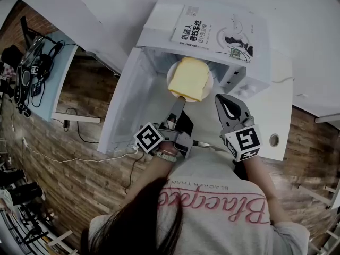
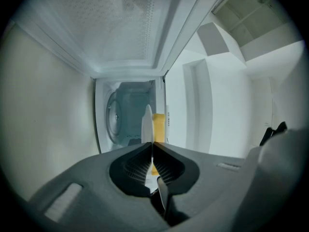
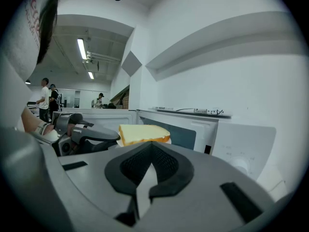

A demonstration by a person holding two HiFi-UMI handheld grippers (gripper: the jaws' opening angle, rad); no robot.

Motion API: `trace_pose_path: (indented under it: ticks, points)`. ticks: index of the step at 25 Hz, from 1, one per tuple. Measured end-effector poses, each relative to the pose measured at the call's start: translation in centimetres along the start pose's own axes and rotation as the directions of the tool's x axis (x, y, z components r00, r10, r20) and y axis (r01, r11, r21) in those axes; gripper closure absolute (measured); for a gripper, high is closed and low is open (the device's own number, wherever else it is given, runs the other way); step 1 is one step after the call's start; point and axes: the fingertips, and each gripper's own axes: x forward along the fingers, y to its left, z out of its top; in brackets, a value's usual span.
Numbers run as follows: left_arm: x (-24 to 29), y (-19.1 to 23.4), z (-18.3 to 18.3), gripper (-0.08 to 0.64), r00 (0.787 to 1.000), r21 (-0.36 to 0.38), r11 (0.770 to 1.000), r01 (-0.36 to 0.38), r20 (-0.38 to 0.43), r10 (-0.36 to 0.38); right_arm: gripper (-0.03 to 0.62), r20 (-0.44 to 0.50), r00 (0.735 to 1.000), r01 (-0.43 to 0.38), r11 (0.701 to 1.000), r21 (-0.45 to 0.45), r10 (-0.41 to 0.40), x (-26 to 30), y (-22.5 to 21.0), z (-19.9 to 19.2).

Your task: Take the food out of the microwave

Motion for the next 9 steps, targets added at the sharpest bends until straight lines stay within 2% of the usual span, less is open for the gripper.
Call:
trace_pose_path:
  ticks: [9]
  points:
    - [0.11, -0.23, -0.13, 0.546, 1.0, 0.002, 1.0, 0.009, -0.022, -0.009, 0.584, 0.003, 1.0, 0.002, 1.0, 0.008, -0.002, -0.06, 0.24, 0.15]
